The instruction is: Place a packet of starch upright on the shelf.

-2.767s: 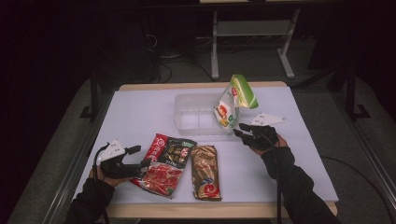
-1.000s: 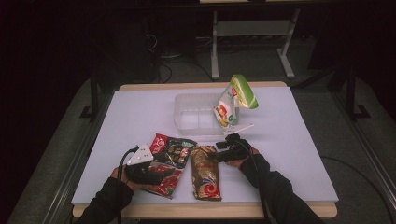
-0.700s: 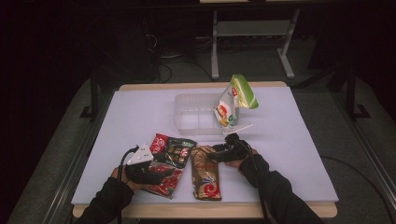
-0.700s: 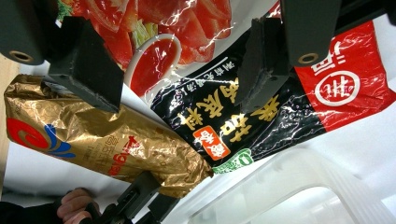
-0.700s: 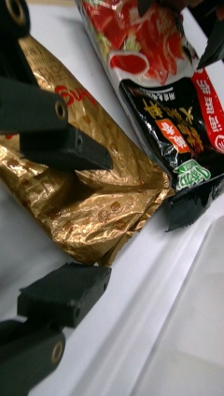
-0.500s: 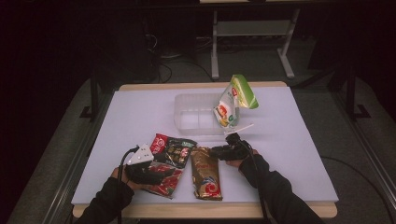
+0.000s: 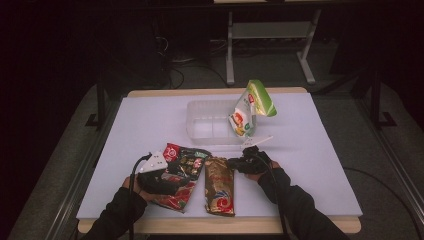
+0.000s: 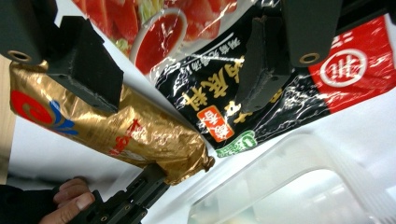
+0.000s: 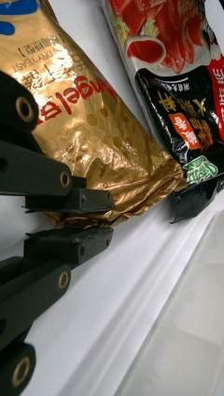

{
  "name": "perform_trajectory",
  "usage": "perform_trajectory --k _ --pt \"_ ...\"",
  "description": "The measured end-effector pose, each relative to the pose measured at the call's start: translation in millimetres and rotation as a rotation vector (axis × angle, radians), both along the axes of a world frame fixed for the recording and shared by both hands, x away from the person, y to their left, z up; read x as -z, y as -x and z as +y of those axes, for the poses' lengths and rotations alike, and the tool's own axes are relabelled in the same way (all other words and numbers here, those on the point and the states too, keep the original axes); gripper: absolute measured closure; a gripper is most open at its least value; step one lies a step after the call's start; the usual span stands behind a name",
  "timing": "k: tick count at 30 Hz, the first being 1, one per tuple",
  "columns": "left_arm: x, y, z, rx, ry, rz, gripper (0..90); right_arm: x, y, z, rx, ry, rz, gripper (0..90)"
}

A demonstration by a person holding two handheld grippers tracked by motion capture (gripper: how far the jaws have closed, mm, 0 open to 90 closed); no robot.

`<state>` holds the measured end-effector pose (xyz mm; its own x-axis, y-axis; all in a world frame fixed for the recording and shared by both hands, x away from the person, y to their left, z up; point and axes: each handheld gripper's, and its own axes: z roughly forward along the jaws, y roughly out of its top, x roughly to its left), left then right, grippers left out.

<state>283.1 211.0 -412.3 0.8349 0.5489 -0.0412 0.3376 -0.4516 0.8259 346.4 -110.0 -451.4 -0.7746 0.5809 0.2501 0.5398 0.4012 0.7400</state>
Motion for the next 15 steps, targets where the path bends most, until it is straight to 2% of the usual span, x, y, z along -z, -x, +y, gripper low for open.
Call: perform_trajectory --k 6,7,10,15 --pt "-0.7 -10.4 -13.7 0.003 0.003 0.017 28.7 -1.6 2.1 -2.3 -0.001 0.000 -0.022 81.4" --pt "-0.6 -12.8 -16.0 0.000 0.005 0.027 28.4 -2.3 2.8 -2.5 0.001 -0.001 -0.026 87.3" --pt "0.3 -18.8 -22.7 0.008 0.014 0.039 27.4 -4.4 4.6 -5.4 -0.004 -0.019 -0.055 87.4" --pt "1.6 -25.7 -32.1 0.017 0.002 0.042 27.4 -3.1 4.7 -7.0 0.004 -0.009 -0.045 86.5"
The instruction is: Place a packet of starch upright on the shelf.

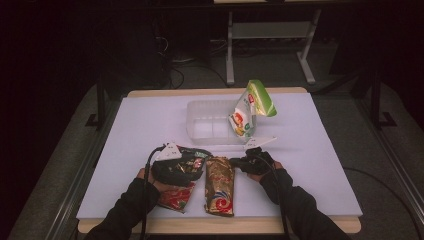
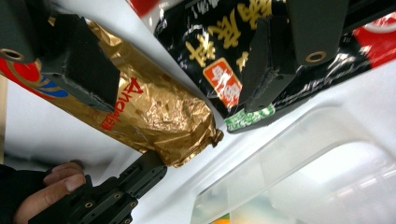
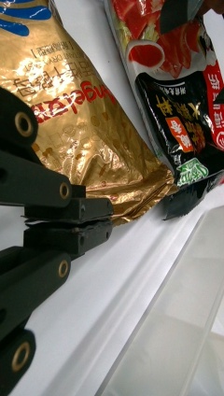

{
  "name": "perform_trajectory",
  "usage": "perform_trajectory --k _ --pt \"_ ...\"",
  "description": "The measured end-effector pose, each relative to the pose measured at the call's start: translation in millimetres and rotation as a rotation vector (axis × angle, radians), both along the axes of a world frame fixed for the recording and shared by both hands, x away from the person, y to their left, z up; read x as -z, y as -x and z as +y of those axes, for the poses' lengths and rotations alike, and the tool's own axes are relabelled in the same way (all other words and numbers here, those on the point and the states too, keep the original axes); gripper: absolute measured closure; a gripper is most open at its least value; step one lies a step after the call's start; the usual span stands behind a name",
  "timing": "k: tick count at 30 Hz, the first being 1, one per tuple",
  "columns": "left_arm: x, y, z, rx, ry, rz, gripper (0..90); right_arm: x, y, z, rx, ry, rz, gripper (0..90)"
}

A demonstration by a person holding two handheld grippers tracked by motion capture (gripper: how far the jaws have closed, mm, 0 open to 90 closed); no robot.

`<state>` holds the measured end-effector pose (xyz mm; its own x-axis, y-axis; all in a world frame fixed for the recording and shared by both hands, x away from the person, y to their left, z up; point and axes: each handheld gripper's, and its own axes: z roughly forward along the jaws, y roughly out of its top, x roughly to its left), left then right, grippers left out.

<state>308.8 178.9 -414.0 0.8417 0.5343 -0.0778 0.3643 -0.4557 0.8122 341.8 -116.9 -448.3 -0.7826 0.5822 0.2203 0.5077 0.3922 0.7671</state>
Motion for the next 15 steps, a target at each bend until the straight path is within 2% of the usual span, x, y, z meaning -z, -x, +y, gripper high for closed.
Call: perform_trajectory --k 4,6,10,11,12,13,15 --pt "3.8 -6.8 -9.8 0.012 -0.007 0.013 27.4 -1.9 1.8 -1.0 0.000 0.002 -0.015 87.3" --pt "5.8 -10.5 -15.9 0.024 -0.021 0.015 27.1 -2.9 2.9 -0.5 -0.008 0.014 -0.037 87.7" --pt "9.0 -17.1 -24.4 0.020 -0.031 0.021 25.6 -3.7 4.0 -3.2 -0.009 0.011 -0.034 86.9" --pt "9.7 -18.3 -26.0 0.019 -0.033 0.024 25.6 -3.7 4.4 -4.7 -0.002 0.006 -0.021 84.6" --pt "10.7 -20.0 -27.8 0.019 -0.030 0.030 25.6 -3.2 4.4 -6.2 0.002 0.004 -0.016 69.9" --pt "11.9 -21.6 -29.9 0.024 -0.033 0.034 25.6 -2.9 4.7 -6.7 0.009 0.008 -0.003 61.6" --pt "14.0 -23.6 -33.2 0.033 -0.039 0.040 25.6 -2.4 6.9 -7.7 -0.008 -0.005 0.018 60.8"
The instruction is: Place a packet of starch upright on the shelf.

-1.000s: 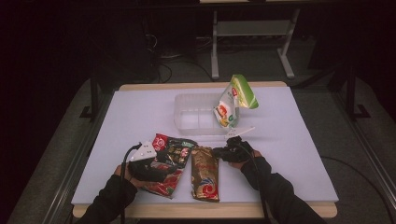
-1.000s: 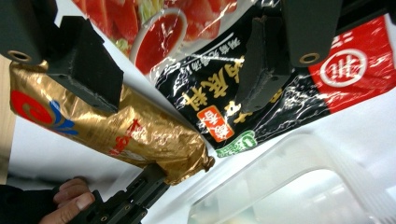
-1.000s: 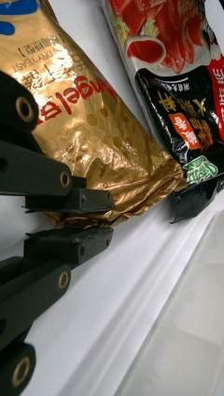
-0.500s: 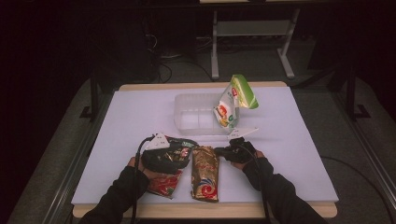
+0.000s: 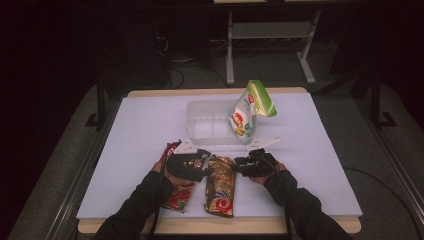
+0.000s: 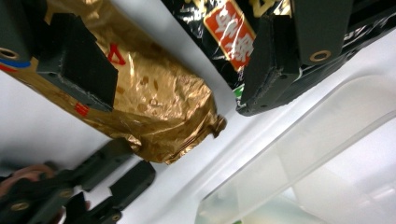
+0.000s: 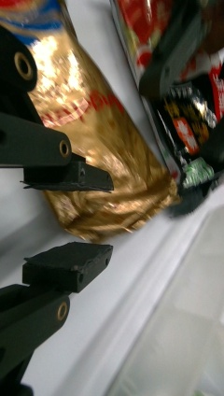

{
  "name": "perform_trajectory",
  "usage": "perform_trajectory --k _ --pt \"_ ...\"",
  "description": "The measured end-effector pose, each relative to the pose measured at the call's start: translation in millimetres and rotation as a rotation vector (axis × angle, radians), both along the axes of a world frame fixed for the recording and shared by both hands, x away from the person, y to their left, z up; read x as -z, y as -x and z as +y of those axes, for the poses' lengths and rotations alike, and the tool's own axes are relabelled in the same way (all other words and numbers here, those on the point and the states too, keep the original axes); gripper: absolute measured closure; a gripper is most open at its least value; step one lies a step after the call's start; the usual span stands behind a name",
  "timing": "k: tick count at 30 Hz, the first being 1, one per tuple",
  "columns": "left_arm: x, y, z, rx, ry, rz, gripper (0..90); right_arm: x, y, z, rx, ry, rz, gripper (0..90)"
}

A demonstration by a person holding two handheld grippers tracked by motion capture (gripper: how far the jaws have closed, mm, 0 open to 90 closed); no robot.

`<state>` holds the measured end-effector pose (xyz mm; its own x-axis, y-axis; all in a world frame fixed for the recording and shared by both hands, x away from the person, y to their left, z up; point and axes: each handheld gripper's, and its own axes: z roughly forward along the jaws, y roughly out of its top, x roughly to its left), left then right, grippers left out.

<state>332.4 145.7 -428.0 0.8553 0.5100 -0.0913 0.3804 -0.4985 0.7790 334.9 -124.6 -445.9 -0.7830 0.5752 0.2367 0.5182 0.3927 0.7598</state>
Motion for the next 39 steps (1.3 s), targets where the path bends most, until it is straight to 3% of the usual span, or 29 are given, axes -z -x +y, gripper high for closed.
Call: perform_trajectory --k 5,9,14,16,22,26,31,36,38,39 --pt "1.6 -3.2 -4.1 0.016 0.000 0.008 25.8 1.5 2.8 -0.5 -0.011 0.002 0.047 47.6" --pt "3.5 -8.9 -5.3 0.012 0.015 0.029 25.6 6.2 1.2 -0.3 -0.002 -0.006 0.097 44.0" --pt "3.8 -14.8 -12.6 0.021 0.024 0.034 23.1 1.7 4.1 -3.7 -0.011 0.014 0.077 42.8" --pt "4.8 -19.1 -17.1 0.040 0.028 0.055 20.8 1.2 5.1 -6.4 -0.019 0.012 0.073 42.5" --pt "10.2 -25.8 -31.5 0.087 -0.023 0.068 18.4 0.2 12.6 -16.1 -0.052 0.018 0.054 42.0" --pt "13.4 -35.5 -36.8 0.105 -0.019 0.145 17.3 -1.2 17.9 -25.0 -0.058 0.015 0.045 41.9" --pt "17.8 -44.8 -44.3 0.128 -0.009 0.213 16.6 -1.7 23.4 -37.0 -0.060 0.013 0.041 41.8" --pt "17.9 -42.9 -47.5 0.147 -0.019 0.200 25.5 -3.4 26.6 -46.3 -0.057 -0.003 0.039 41.0" --pt "17.5 -43.5 -45.2 0.139 0.002 0.206 41.3 -4.4 26.1 -49.3 -0.049 -0.012 0.038 41.1" --pt "17.9 -43.7 -44.6 0.140 0.007 0.212 43.6 -4.7 25.7 -50.4 -0.047 -0.018 0.038 41.1"
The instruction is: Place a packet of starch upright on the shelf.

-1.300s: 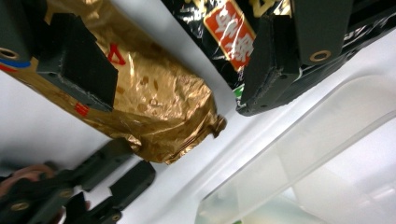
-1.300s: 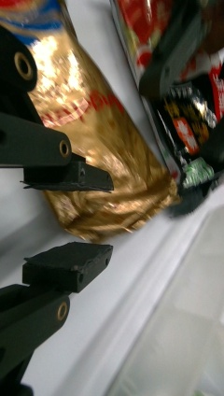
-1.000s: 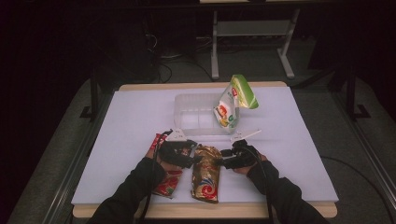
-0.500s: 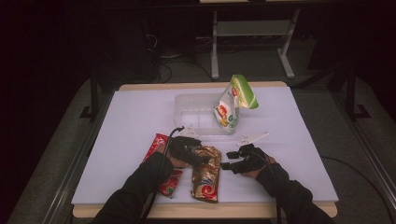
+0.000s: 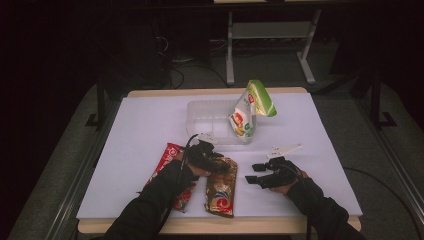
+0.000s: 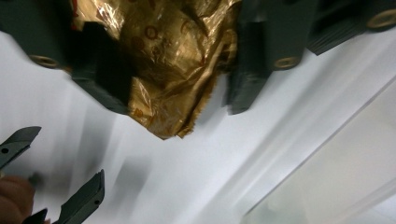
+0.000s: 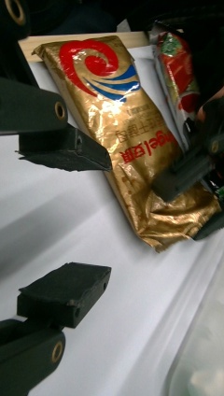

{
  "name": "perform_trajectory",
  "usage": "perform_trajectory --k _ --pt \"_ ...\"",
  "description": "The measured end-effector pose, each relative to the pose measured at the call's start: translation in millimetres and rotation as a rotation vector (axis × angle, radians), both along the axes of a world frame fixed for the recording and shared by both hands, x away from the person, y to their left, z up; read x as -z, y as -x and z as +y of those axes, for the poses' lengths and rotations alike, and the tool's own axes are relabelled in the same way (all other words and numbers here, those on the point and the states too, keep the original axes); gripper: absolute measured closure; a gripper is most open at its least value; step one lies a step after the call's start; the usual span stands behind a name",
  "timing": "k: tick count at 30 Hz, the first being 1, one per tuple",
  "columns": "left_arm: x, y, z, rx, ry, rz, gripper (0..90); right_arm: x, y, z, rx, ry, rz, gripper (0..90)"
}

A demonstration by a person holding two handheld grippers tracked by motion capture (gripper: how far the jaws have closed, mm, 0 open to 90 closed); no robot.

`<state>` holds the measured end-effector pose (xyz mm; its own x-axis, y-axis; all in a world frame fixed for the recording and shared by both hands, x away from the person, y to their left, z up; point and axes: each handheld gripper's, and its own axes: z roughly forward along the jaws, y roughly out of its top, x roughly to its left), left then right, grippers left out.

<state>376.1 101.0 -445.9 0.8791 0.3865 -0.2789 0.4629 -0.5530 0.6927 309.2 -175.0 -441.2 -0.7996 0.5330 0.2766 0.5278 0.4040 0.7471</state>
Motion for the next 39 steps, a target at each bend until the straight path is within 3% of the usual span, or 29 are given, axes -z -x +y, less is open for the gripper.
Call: perform_trajectory --k 1,6,12,16,18,23,29,35,39 --pt "0.0 0.2 0.8 -0.002 0.009 0.001 46.1 -0.4 0.2 -0.2 0.002 -0.001 0.000 41.1" --pt "-1.6 3.1 3.7 -0.005 0.014 -0.040 75.4 -2.4 1.7 -0.4 -0.006 0.001 -0.008 40.7" --pt "-4.0 9.2 5.7 0.014 0.037 -0.095 85.1 -3.5 2.0 -5.0 0.012 -0.001 -0.015 40.4" --pt "-8.3 12.0 11.4 -0.017 0.085 -0.131 86.8 -7.9 4.5 -10.2 0.034 0.008 -0.052 38.8" --pt "-11.7 12.6 15.4 -0.028 0.123 -0.137 87.1 -10.8 6.7 -13.5 0.057 0.026 -0.091 38.7" --pt "-24.1 19.6 18.4 -0.053 0.169 -0.195 87.5 -14.6 13.8 -21.8 0.121 0.070 -0.196 40.2" --pt "-43.9 26.2 28.3 -0.092 0.254 -0.236 87.6 -16.6 21.2 -24.5 0.123 0.088 -0.255 40.7" --pt "-60.4 30.3 39.5 -0.115 0.318 -0.261 87.7 -21.2 25.7 -26.8 0.126 0.024 -0.307 38.4" --pt "-65.6 30.9 44.7 -0.129 0.364 -0.256 87.7 -24.7 31.7 -27.9 0.123 -0.004 -0.374 35.9"
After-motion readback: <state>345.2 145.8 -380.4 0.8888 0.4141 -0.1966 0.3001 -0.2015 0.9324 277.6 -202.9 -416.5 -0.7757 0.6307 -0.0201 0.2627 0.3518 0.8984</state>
